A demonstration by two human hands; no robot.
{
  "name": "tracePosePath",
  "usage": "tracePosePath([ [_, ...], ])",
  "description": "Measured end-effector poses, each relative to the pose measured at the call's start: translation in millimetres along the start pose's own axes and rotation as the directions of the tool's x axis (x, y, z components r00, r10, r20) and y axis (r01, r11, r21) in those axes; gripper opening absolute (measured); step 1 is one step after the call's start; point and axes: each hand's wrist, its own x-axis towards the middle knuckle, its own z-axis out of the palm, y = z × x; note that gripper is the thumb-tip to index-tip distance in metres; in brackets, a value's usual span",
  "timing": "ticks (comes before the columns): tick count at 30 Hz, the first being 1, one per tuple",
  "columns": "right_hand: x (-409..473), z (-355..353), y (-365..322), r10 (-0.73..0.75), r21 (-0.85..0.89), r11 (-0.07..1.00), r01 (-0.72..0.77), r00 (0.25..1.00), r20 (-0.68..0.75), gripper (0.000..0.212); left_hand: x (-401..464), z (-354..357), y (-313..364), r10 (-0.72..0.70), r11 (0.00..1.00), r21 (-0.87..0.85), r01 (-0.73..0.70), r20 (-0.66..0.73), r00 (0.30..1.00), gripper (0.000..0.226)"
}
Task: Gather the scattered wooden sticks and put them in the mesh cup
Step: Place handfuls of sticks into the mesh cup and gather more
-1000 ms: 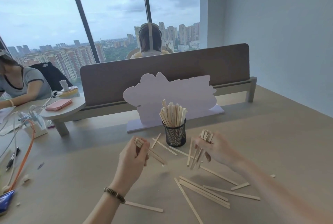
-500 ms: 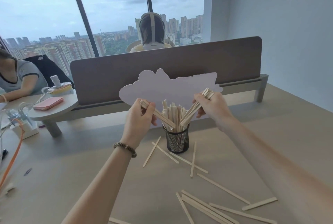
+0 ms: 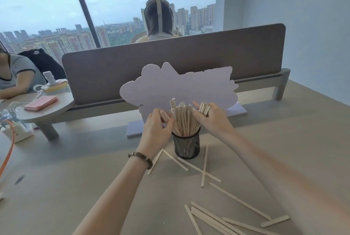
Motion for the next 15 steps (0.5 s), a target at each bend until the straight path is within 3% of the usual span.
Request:
tracePosePath([
  [2, 1.6, 1.9, 1.6, 0.027, 0.051, 0.998, -0.029, 0.999, 0.047, 0.038, -0.4, 3.8, -0.4, -0.006, 1.0, 0.022, 0.006, 0.008, 1.0, 0.032],
  [4, 0.7, 0.0, 1.2, 0.025, 0.118, 0.992, -0.036, 0.996, 0.089, 0.035, -2.4, 3.7, -0.6, -0.009, 0.999, 0.034, 0.008, 0.015, 1.0, 0.062],
  [6, -1.4, -4.2, -0.9, 0.013, 0.151, 0.988, -0.024, 0.997, 0.073, 0.072, -6.2, 1.7, 0.4, 0.034, 0.999, 0.024, -0.035, 0.003, 0.999, 0.079],
  [7, -2.4, -7.2, -0.7, -0.002, 0.165, 0.986, -0.006, 0.999, 0.046, 0.08, -7.1, 1.1, -0.2, 0.067, 0.998, 0.015, -0.067, -0.006, 0.998, 0.081],
  [10, -8.0, -13.2, -5.4, -0.104, 0.202, 0.975, 0.097, 0.994, 0.026, 0.064, -10.1, 0.5, 0.3, 0.136, 0.99, 0.039, -0.137, 0.018, 0.991, 0.072],
  [15, -13.9, -9.9, -5.0, -0.202, 0.046, 0.979, 0.196, 0.962, 0.185, 0.052, -14.7, 3.8, -2.6, 0.159, 0.981, 0.09, -0.171, 0.124, 0.979, 0.057],
])
